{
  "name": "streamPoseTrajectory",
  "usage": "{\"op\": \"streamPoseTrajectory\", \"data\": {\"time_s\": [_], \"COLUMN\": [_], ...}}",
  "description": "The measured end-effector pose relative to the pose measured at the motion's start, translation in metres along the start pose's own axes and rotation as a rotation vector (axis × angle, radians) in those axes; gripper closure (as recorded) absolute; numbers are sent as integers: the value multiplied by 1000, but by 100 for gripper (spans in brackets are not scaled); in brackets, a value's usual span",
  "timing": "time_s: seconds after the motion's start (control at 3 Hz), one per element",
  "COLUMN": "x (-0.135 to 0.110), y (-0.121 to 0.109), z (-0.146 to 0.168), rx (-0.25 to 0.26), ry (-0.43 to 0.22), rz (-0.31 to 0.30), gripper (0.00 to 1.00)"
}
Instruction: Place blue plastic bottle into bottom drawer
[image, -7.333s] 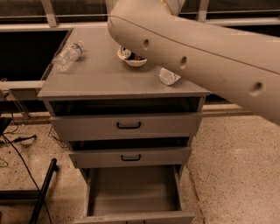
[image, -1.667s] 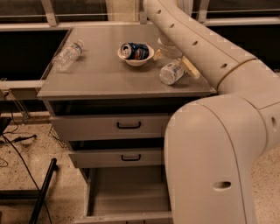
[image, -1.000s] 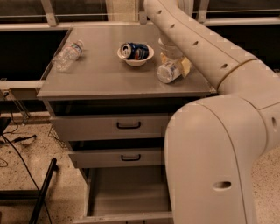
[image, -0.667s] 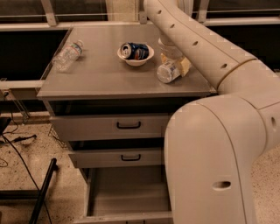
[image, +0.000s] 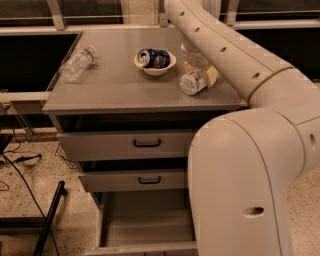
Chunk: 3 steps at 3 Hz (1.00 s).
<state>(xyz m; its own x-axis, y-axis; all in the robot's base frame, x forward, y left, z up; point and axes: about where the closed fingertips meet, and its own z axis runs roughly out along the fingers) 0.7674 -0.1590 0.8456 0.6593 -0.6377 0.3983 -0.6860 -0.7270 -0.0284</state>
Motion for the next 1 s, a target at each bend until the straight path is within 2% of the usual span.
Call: {"op": "streamPoseTrajectory", "data": {"time_s": [0.67,1.0], "x": [1,4], "y": [8,27], "z": [-3,-13], "rx": [14,27], "ry": [-21,-24], "rz": [23,47], "gripper": [100,100]}}
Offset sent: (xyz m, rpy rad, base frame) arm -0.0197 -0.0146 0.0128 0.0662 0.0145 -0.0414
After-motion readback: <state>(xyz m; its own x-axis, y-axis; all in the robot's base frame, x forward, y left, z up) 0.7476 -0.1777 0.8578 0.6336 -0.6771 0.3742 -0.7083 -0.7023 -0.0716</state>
